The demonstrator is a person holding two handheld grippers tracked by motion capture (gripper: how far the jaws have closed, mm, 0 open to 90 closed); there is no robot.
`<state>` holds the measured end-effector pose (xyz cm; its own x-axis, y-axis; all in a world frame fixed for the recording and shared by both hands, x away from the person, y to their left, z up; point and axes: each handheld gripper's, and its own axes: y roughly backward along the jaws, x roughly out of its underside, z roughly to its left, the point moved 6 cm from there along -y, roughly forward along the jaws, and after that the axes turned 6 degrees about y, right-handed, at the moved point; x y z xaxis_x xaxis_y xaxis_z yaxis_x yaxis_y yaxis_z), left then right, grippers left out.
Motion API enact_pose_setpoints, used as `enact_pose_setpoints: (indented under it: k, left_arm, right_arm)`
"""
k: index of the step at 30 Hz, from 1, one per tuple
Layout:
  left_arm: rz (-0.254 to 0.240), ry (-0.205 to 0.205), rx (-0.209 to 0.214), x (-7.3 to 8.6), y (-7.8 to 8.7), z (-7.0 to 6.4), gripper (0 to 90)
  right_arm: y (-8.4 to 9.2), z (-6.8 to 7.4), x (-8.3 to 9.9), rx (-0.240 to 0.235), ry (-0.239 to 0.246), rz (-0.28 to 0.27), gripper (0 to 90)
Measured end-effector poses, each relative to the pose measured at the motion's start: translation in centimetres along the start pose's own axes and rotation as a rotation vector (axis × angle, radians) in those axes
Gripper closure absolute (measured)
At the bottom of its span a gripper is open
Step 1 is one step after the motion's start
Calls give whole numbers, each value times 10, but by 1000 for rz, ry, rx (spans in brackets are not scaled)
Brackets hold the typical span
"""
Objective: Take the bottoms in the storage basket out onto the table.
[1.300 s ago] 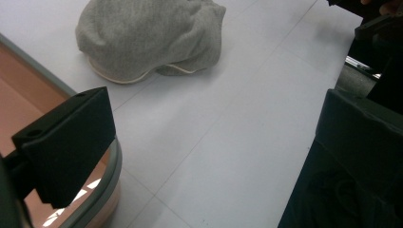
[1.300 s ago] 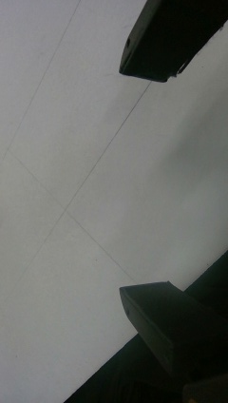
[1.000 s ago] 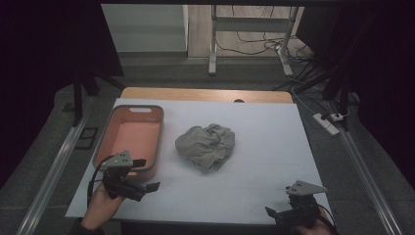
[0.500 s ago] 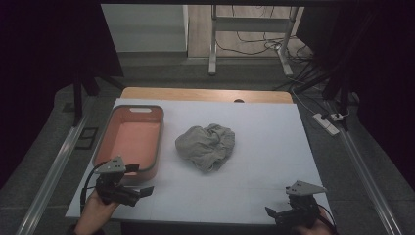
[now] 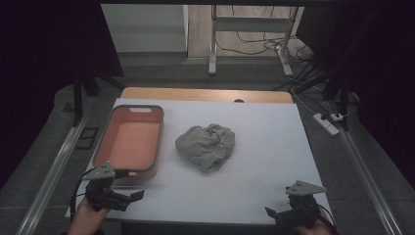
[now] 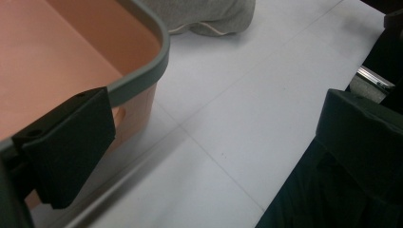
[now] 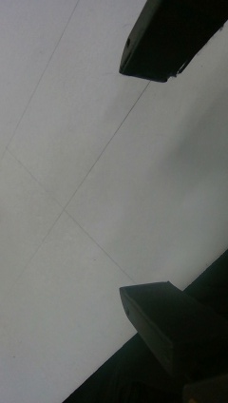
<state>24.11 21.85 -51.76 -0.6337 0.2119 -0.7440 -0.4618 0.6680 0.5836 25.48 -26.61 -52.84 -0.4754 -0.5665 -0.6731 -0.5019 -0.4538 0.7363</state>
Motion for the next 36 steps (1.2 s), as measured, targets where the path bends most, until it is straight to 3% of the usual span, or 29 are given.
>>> enact_pose_setpoints:
  k: [28,36]
  left_arm:
    - [-8,85,-41,36,25,16,0]
    - [-8,92,-59,44,31,18,0]
  right_arm:
    - [0,0,0,-2,-1,0,0]
    - [0,0,0,0,0,5,0]
